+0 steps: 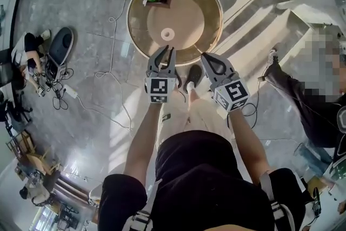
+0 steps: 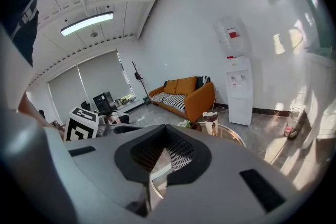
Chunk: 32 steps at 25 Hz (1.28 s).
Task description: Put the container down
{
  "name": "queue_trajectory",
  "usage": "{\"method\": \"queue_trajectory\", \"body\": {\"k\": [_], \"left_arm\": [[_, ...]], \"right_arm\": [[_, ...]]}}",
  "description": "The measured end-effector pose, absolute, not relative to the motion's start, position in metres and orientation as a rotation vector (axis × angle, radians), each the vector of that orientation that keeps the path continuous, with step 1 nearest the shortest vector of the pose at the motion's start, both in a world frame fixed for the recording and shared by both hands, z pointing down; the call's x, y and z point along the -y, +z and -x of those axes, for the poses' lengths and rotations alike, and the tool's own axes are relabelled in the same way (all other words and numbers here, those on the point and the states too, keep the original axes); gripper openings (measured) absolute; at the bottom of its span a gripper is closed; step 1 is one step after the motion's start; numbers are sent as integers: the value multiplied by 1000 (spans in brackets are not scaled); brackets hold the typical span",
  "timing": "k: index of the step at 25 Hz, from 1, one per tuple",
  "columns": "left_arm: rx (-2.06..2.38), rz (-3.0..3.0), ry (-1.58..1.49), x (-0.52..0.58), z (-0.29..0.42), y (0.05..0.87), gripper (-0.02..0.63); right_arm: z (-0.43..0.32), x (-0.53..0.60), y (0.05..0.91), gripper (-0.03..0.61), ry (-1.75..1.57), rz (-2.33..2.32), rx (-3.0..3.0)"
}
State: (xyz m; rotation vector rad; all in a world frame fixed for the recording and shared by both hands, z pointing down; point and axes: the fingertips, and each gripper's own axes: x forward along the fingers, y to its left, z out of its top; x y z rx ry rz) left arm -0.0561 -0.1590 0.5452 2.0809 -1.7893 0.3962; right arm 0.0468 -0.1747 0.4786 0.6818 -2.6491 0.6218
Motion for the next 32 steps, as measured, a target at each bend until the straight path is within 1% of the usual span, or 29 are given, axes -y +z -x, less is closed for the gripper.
{"method": "queue_trajectory", "body": {"k": [5, 13, 19, 25, 32], "left_arm": [[1797, -2098, 397, 144, 45, 511, 45], [1832, -2091, 333, 132, 36, 466, 21], [1870, -2098, 252, 125, 32, 424, 20], [1830, -2127, 223, 94, 34, 394, 20], [1855, -2171, 156, 50, 63, 360, 20]], "right_arm": [[-54, 169, 446, 0, 601, -687, 2685], [-70, 165, 410, 0, 557, -703, 2729], [-77, 159, 390, 0, 530, -701, 2763], [-77, 144, 364, 0, 466, -724, 2797], [-66, 107, 338, 0, 407, -796, 2800]]}}
